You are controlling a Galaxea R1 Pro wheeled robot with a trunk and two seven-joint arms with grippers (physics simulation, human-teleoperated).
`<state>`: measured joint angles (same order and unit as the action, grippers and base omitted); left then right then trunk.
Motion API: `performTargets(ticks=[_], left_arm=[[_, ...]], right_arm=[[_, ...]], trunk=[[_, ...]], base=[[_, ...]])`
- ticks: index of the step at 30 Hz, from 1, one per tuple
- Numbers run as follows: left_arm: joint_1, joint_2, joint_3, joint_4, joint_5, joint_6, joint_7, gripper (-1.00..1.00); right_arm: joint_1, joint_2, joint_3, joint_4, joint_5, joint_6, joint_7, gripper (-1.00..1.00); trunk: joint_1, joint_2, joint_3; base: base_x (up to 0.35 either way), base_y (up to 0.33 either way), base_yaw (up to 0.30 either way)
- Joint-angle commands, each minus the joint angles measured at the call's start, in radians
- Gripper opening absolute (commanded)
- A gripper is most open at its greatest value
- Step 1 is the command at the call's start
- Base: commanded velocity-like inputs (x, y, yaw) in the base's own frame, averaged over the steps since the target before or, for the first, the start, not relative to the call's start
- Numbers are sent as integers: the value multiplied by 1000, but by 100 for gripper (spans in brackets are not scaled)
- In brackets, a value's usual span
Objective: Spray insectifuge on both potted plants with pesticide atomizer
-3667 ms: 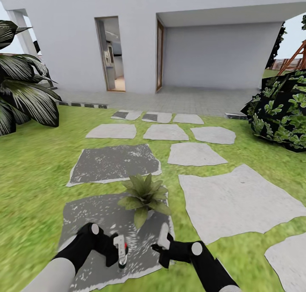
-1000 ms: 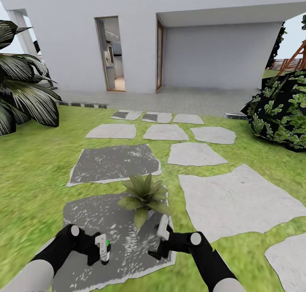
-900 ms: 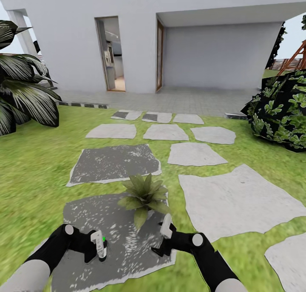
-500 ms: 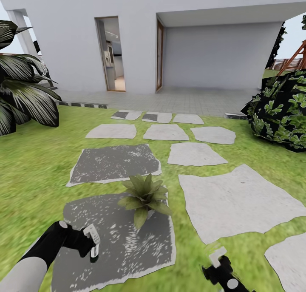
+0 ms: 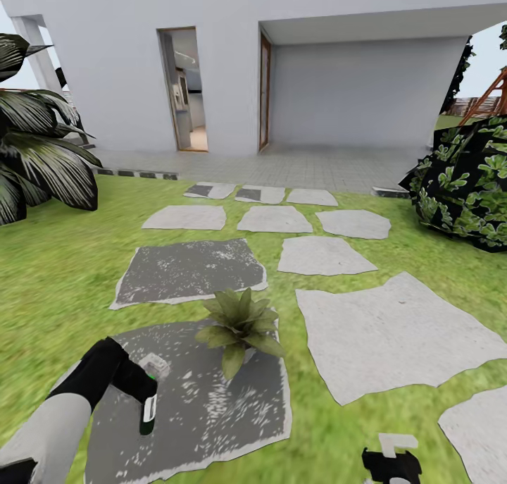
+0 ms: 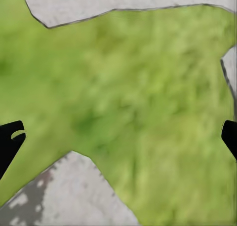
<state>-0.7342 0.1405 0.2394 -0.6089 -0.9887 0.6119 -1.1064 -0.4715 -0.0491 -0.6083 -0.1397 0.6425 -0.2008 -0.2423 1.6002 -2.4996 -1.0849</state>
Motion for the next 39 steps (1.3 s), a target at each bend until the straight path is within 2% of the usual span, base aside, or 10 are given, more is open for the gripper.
performTargets(ticks=[1,4,7,9,11,13,16,20,34,39], left_arm=[[-15,-2,-10,-3,-9,28,-13,-100],[-37,-3,-40,-4,-12,90,-38,-100],[-49,2,-50,-6,-13,154,-84,-100],[-54,4,-53,-6,-16,165,-108,-100],[-54,0,-64,-6,-27,169,-118,-100],[-53,-2,-92,-6,-55,174,-122,-100],[-50,-3,-109,-5,-77,189,-124,-100],[-46,-2,-113,-4,-81,194,-124,-100],[-43,2,-118,-3,-82,196,-122,-100],[-42,11,-118,-3,-83,196,-122,-100]], right_arm=[[-1,-2,-8,3,10,-5,-3,100],[0,-22,-8,6,8,-6,-4,100],[0,-34,-8,7,-22,-7,-6,100],[1,-35,-8,8,-58,-8,-12,100],[1,-35,-6,9,-74,-9,-14,100],[1,-34,-6,10,-82,-10,-15,100],[2,-34,-7,9,-85,-12,-15,100],[2,-34,-7,11,-86,-12,-15,100],[2,-33,-7,12,-87,-11,-15,100],[2,-34,-7,11,-87,-11,-15,100]], trunk=[[0,0,-1],[0,0,-1],[0,0,-1],[0,0,-1],[0,0,-1],[0,0,-1],[0,0,-1],[0,0,-1],[0,0,-10],[0,0,-13]], base=[[0,0,0],[0,0,0],[0,0,0],[0,0,0],[0,0,0],[0,0,0],[86,0,0],[298,0,-16],[330,-18,-182],[80,-30,-6]])
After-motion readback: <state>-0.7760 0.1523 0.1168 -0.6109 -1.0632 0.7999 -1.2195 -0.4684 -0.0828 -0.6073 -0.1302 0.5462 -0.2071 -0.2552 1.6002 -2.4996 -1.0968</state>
